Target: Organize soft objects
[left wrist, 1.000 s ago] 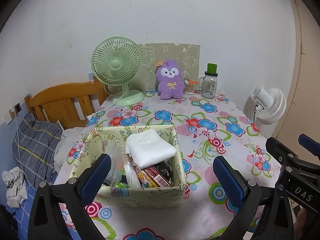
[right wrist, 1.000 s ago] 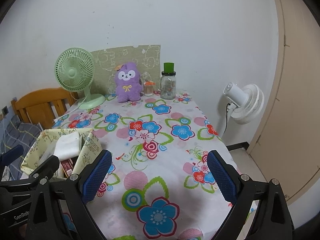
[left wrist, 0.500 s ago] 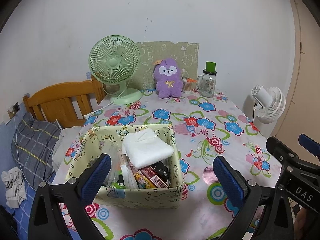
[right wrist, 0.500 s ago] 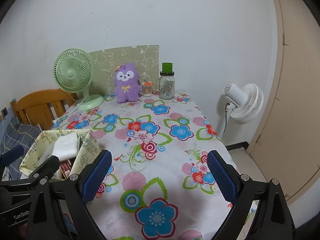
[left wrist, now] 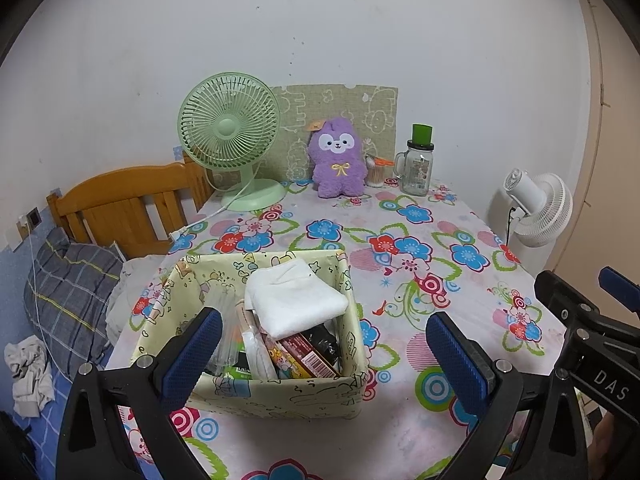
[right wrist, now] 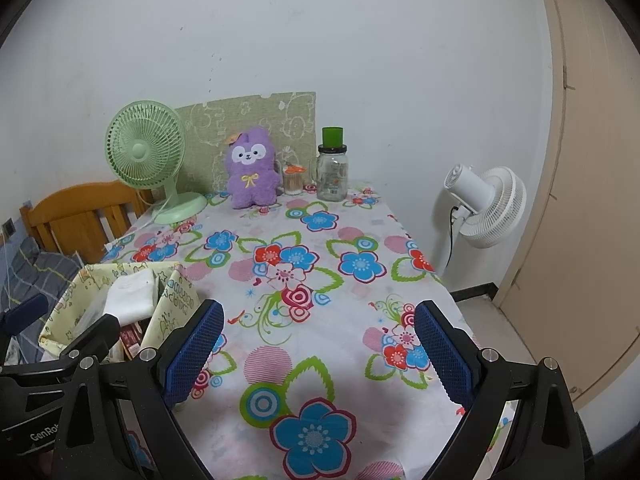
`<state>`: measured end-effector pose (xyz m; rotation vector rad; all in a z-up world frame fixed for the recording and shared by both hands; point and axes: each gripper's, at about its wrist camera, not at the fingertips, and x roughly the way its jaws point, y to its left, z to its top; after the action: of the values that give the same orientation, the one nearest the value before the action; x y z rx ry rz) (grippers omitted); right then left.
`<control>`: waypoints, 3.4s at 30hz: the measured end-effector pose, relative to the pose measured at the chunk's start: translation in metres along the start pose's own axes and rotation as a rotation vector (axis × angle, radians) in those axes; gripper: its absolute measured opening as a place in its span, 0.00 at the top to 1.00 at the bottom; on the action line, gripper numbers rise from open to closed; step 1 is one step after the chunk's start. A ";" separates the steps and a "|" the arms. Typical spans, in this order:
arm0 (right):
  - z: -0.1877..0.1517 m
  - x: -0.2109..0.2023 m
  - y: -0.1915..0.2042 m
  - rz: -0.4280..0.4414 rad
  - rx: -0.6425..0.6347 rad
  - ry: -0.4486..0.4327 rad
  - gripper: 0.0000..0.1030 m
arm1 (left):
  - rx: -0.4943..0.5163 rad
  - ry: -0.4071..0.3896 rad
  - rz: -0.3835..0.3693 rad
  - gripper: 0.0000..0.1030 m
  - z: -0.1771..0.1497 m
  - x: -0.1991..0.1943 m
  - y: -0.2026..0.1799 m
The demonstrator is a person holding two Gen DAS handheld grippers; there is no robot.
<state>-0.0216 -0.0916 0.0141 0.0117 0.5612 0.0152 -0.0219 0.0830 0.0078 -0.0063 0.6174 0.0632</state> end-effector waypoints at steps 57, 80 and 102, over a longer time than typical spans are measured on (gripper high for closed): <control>0.001 -0.005 0.000 -0.006 0.000 -0.017 0.05 | 0.002 -0.015 0.014 0.00 0.002 -0.004 -0.002; 0.001 -0.005 0.000 -0.004 0.000 -0.013 0.05 | 0.001 -0.014 0.018 0.00 0.004 -0.006 0.000; 0.000 -0.005 -0.001 -0.002 -0.005 -0.012 0.05 | -0.004 -0.022 0.020 0.00 0.003 -0.007 0.001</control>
<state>-0.0258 -0.0923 0.0171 0.0062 0.5488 0.0148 -0.0264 0.0834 0.0142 -0.0030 0.5957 0.0834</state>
